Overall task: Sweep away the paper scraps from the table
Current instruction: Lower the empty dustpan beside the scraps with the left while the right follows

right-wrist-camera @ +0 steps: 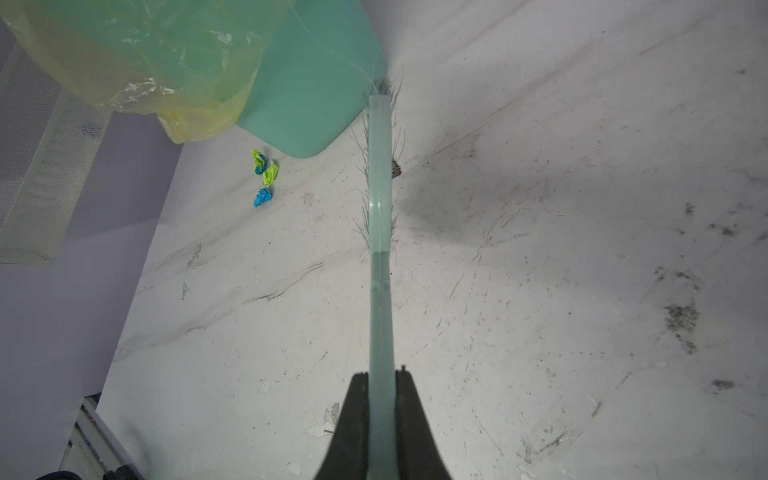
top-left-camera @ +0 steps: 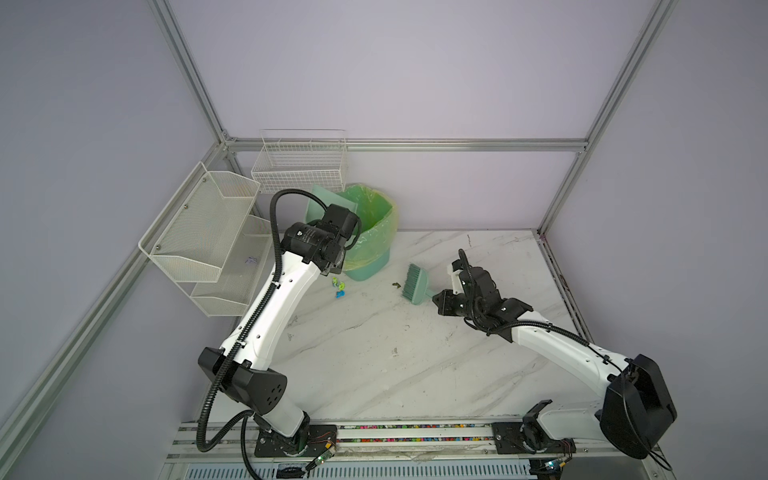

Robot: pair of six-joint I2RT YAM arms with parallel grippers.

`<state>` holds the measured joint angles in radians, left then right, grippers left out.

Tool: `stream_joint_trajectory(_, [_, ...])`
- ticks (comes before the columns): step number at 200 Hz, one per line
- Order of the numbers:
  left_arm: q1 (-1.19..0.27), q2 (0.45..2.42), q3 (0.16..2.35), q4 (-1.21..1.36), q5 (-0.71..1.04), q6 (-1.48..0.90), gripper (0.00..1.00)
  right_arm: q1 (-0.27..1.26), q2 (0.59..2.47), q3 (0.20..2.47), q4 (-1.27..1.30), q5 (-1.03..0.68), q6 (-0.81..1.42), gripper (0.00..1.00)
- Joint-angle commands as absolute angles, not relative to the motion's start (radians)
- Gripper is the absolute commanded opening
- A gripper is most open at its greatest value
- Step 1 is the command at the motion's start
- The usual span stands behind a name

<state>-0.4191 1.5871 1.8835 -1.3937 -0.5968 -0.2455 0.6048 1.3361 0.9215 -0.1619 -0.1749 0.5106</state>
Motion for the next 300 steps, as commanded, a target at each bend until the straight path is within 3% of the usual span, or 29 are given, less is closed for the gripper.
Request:
stream_joint_trajectory(1, [-0.409, 1.495, 1.789, -1.392, -0.52, -0.297, 0.0, 0.619, 1.337, 0.897, -0.035, -0.258, 0.593, 0.0])
stream_joint_trajectory(32, [-0.359, 1.437, 1.728, -1.418, -0.349, -0.288, 0.0, 0.678, 1.361, 0.899, 0.027, -0.265, 0.652, 0.0])
stream_joint_trajectory(133, [-0.207, 1.283, 1.387, -1.274, -0.258, -0.32, 0.0, 0.858, 1.531, 0.942, 0.233, -0.285, 0.797, 0.0])
stream_joint_trajectory(218, [-0.043, 1.272, 1.269, -1.179, -0.137, -0.321, 0.0, 0.885, 1.787, 1.151, 0.348, -0.353, 0.89, 0.0])
stream_joint_trajectory(300, [-0.03, 1.248, 1.15, -1.109, -0.098, -0.369, 0.0, 0.885, 2.049, 1.401, 0.374, -0.388, 0.965, 0.0])
